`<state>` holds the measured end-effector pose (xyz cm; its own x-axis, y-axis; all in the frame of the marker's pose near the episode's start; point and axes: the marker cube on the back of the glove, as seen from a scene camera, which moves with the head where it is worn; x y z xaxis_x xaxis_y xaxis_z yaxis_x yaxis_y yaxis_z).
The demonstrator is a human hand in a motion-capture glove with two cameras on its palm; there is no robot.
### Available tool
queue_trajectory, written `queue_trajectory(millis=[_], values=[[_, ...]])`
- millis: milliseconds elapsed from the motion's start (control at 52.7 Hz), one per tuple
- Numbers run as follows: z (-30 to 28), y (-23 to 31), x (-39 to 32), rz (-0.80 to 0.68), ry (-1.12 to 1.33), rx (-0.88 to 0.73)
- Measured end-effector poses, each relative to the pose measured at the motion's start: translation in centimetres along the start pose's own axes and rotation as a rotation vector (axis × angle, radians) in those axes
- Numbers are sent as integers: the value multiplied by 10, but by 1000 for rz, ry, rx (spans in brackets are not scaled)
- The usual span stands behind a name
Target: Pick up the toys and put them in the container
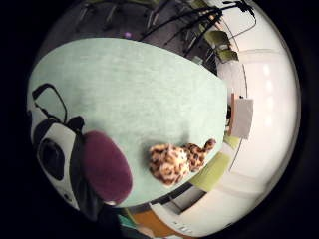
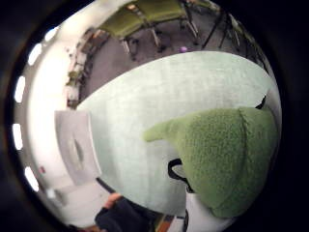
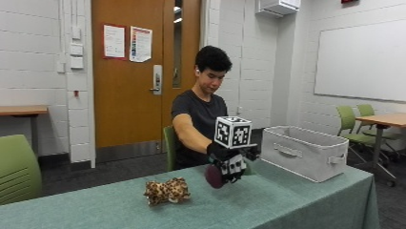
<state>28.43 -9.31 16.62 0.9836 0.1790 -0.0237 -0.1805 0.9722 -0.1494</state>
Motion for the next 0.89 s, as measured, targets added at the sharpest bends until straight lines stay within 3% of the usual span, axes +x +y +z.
queue_trajectory(millis=[323,551,684,779,893], values=[[-142,40,-125,-166,1,225],[-238,75,-271,-300,-40,344],[-266,124,-388,-707,-195,329],[-266,129,-442,-673,-218,307],[-253,123,-488,-635,-62,336]])
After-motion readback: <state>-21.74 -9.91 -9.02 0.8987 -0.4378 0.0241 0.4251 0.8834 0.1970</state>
